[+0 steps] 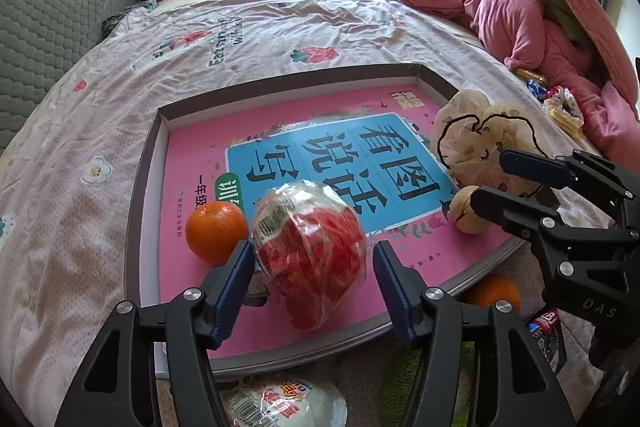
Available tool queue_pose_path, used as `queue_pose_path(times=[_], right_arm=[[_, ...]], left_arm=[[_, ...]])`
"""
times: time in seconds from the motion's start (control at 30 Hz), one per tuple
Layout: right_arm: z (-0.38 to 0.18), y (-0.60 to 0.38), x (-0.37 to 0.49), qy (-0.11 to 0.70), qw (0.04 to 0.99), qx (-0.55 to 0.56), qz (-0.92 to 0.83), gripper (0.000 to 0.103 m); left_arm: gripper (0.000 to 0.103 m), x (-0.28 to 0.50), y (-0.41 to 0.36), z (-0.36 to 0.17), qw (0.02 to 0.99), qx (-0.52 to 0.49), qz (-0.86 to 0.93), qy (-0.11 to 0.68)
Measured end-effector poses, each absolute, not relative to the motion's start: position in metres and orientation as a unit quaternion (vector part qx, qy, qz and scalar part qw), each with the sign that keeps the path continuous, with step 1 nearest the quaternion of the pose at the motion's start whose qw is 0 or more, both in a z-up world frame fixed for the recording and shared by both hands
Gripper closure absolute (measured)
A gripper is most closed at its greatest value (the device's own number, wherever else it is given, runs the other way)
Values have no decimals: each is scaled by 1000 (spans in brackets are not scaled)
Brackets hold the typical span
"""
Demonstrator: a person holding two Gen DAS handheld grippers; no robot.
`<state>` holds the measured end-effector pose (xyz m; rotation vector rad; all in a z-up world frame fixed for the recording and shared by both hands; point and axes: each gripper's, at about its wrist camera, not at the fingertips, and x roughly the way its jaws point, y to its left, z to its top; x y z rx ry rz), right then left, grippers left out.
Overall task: Organize objects
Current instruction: 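Open the right tool to drop the walnut in the box while the left tool releases the egg, then withdraw both open tools back from the gray box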
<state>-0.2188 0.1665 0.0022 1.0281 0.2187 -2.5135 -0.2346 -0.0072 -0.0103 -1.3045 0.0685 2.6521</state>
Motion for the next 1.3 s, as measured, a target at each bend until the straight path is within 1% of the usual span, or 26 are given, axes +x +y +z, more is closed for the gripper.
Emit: queue_pose_path(times=[0.7,0.77,0.83,0.93,1.07,1.3], right_arm=[[15,168,-213,85,203,343,-913,53],[16,168,-213,84,200,341,-915,52],[17,170,-213,82,201,341,-915,49],[19,172,-212,77,200,337,-917,48],[24,173,-211,75,199,330,-920,47],[33,175,-206,71,206,314,-924,45]], left_arm=[[39,-230,-15,10,84,-405,910,13],[39,-229,-17,14,81,-402,912,10],[39,-228,-21,18,77,-398,914,7],[39,-225,-25,24,69,-392,917,3],[33,-221,-31,32,59,-384,922,-5],[32,-210,-34,44,44,-368,928,-13]])
